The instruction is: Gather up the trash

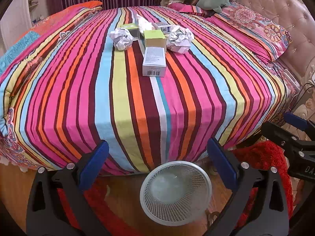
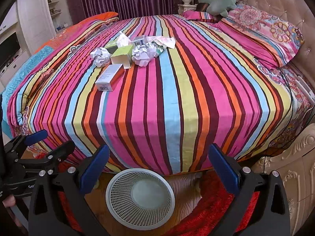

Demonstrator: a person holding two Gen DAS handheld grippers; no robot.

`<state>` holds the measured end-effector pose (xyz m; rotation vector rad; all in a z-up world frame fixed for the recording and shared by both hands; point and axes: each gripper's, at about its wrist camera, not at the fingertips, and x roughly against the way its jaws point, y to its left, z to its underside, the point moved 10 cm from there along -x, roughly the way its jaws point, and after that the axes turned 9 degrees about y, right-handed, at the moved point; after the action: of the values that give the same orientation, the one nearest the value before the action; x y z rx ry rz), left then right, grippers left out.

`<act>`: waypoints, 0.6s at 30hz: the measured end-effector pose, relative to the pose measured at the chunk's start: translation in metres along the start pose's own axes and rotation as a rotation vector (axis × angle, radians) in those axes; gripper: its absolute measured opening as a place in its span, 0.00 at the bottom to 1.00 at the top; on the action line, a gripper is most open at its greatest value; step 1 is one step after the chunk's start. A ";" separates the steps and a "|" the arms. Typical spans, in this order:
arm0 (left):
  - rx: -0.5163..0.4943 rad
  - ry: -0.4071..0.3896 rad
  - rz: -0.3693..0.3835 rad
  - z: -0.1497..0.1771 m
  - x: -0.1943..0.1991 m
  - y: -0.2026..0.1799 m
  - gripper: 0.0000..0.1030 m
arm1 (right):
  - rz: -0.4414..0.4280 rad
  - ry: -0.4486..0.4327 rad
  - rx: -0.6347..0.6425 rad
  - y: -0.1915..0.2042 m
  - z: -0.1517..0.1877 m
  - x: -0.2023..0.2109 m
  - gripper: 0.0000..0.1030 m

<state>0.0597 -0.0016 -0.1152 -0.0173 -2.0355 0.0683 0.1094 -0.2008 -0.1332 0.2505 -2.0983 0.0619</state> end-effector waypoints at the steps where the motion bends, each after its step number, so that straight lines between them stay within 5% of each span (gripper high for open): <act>1: 0.003 0.005 0.002 0.000 -0.003 0.000 0.94 | -0.005 0.005 -0.005 -0.001 0.000 -0.002 0.94; 18: 0.003 0.039 0.001 -0.028 -0.041 0.003 0.94 | 0.001 -0.019 0.023 -0.008 -0.023 -0.029 0.94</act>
<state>0.1028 0.0005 -0.1392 -0.0177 -1.9968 0.0716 0.1449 -0.2006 -0.1466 0.2649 -2.1175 0.0851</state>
